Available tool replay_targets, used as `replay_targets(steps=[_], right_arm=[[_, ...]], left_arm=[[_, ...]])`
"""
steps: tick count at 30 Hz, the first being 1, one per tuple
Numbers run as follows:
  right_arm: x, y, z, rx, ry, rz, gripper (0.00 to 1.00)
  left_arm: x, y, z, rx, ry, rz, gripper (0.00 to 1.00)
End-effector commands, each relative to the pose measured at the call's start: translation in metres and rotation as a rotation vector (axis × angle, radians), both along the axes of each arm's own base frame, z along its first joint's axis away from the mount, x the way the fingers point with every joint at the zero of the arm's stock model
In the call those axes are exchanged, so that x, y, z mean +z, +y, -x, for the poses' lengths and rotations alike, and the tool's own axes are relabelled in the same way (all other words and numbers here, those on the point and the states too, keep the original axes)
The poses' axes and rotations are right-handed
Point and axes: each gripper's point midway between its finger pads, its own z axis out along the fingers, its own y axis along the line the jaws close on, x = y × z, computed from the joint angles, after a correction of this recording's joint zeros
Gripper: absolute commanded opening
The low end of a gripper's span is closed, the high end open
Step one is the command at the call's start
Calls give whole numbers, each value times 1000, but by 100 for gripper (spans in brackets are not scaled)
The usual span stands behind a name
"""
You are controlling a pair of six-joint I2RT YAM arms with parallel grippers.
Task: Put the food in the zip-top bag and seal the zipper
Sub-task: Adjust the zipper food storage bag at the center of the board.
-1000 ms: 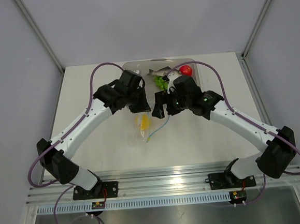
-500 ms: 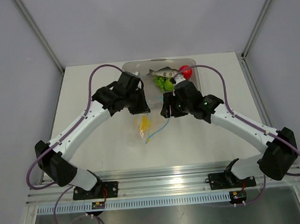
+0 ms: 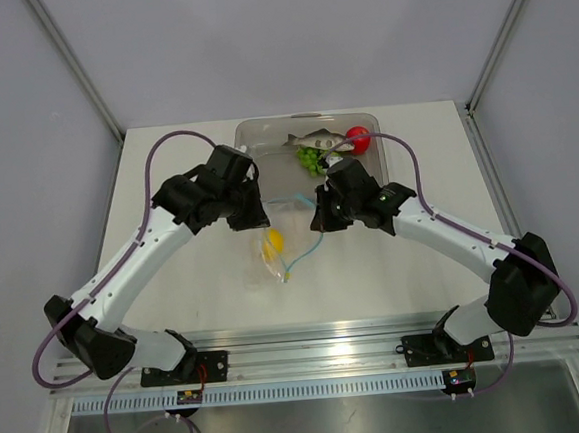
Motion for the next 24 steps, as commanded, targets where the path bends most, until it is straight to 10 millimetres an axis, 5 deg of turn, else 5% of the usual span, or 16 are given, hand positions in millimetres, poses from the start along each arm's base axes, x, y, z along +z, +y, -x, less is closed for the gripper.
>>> replay_targets(steps=[1,8,11,12,15,19,24], right_arm=[[26,22,-19,59,-78,-50,0],[25,20,-61,35,-145,76,5],[28,17,-72,35,-133,77,34],[29,18,-71,48,-131,69,62],[47,14,-68,63,-164,45,79],[86,-6,-62,43,-257,-17,80],[92,-46,-75,-59,-297,-48,78]], left_arm=[[26,21,9,27,-83,-4,0],[9,11,-3,23,-54,-25,0],[4,12,-17,44,-76,-62,0],[-1,11,-23,52,-68,-87,0],[-10,10,-31,52,-48,-123,0],[-12,7,-38,48,-52,-115,0],[-12,7,-42,48,-46,-103,0]])
